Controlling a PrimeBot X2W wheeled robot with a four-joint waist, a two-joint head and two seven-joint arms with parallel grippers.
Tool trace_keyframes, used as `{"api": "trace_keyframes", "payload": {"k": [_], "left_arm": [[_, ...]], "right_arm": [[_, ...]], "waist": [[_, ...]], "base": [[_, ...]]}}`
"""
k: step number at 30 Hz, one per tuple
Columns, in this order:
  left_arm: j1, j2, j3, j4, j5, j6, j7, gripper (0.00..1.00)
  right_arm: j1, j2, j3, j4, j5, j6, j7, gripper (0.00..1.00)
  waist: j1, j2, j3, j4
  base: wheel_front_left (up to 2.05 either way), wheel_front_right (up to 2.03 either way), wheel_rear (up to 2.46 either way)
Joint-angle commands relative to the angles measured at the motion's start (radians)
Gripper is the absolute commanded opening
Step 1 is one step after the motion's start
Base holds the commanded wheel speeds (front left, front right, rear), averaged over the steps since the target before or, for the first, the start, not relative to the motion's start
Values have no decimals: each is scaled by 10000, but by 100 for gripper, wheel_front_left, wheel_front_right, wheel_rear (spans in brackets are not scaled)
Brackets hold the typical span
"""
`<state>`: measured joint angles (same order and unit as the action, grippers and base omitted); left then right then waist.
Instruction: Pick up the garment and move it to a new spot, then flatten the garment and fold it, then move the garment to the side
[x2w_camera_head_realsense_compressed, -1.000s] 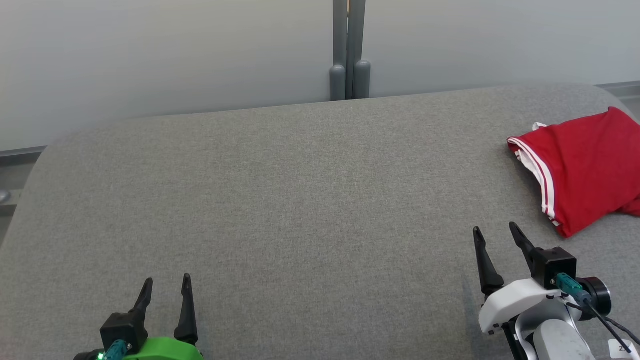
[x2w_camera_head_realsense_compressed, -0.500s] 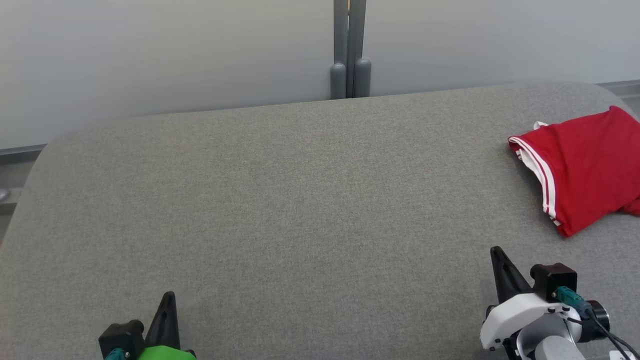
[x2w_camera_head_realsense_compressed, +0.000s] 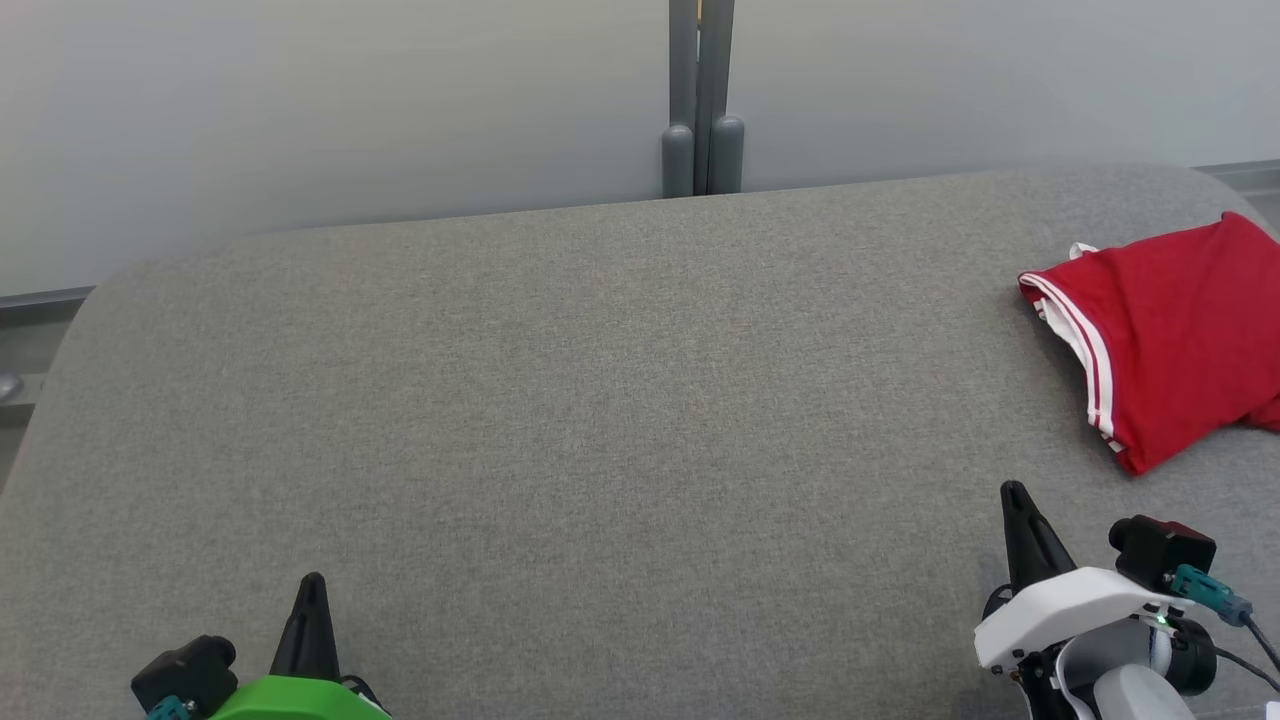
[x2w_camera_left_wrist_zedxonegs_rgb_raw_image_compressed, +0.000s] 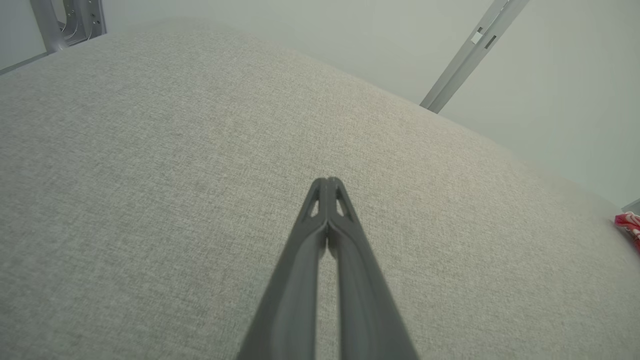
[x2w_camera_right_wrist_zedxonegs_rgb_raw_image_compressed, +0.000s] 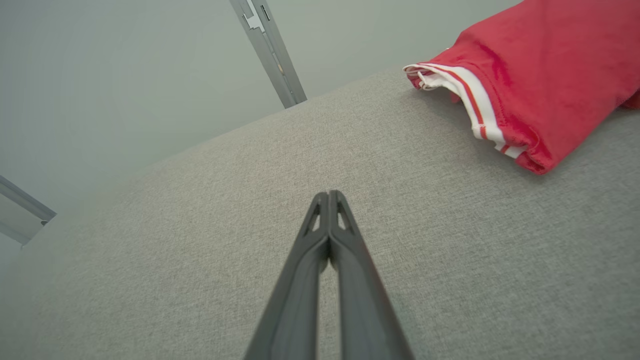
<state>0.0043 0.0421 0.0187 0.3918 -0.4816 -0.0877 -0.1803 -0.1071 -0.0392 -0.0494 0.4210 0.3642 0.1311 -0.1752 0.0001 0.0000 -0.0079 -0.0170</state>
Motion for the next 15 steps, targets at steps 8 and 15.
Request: {"api": "trace_keyframes", "payload": {"k": [8,15], "left_arm": [[-234,42,152,-419,-1504,-86,365,0],[-277,49,245,-609,-2550,-121,639,0]], "right_arm": [[-1,-55,-61,-474,1641,-1,352,0],[49,-64,-109,-673,2794,-2,619,0]], "waist": [[0,0,7,13],[0,0,13,24]], "base": [[0,0,0],[0,0,0]]}}
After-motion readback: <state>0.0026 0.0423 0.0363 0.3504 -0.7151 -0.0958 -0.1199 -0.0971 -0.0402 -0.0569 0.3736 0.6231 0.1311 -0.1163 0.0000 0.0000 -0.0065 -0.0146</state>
